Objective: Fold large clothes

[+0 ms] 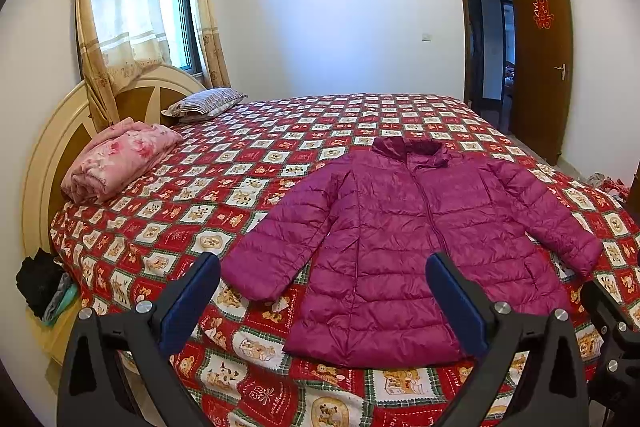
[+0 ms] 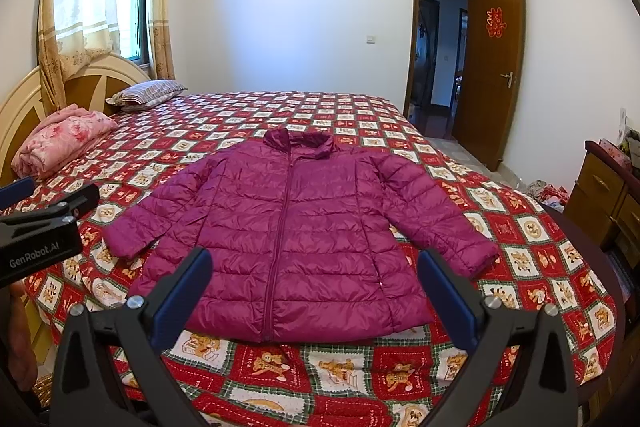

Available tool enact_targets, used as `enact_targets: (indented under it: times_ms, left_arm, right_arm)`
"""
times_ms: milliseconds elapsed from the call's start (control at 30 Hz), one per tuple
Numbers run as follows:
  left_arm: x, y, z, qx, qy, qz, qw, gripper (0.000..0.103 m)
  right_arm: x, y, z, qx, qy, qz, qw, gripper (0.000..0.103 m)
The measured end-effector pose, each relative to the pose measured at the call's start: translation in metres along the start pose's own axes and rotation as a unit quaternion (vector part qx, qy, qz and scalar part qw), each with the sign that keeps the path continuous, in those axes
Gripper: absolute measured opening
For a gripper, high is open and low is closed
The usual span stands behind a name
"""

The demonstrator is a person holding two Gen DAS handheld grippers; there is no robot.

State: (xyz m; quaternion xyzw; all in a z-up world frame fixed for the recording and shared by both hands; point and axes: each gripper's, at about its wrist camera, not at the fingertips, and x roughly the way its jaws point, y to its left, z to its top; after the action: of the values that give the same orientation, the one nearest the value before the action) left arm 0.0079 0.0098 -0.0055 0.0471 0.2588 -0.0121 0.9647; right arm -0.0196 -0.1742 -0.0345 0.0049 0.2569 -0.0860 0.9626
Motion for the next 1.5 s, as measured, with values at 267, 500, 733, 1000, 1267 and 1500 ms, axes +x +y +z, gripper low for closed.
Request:
enact_targets:
  times_ms: [267, 500, 733, 1000, 1267, 1500]
  left_arm:
    - [0.0011, -0.0018, -0.0013, 0.001, 0.000, 0.001, 1.0000, 0.102]
    - [0.0010, -0.0017, -0.0012, 0.001, -0.001, 0.000, 1.0000, 0.102]
    - [0.0014, -0.0012, -0.0026, 0.000, 0.000, -0.001, 1.0000, 0.102]
    - [0.0017, -0.0016, -0.0024, 0.001, 0.001, -0.001, 1.0000, 0.102]
    - [0.0013, -0.0012, -0.0022, 0.001, 0.001, -0.002, 1.0000, 0.102]
    - [0.0026, -0.0019, -0.0027, 0.001, 0.002, -0.002, 1.0000, 0.102]
  right_arm:
    - [0.0006, -0.0003, -0.0008, 0.001, 0.001, 0.000, 1.000, 0.103]
    - [0.0015, -0.0006, -0.0016, 0.001, 0.002, 0.000, 1.000, 0.103]
    - [0.0024, 0.0000, -0.0029, 0.000, 0.001, 0.000, 1.000, 0.103]
    - [0.0029, -0.0012, -0.0027, 0.002, 0.002, 0.001, 1.000, 0.103]
    - [0.0032, -0.0018, -0.0024, 0.002, 0.002, 0.000, 1.000, 0.103]
    - [0.0049, -0.0026, -0.0036, 0.002, 0.002, 0.000, 1.000, 0.103]
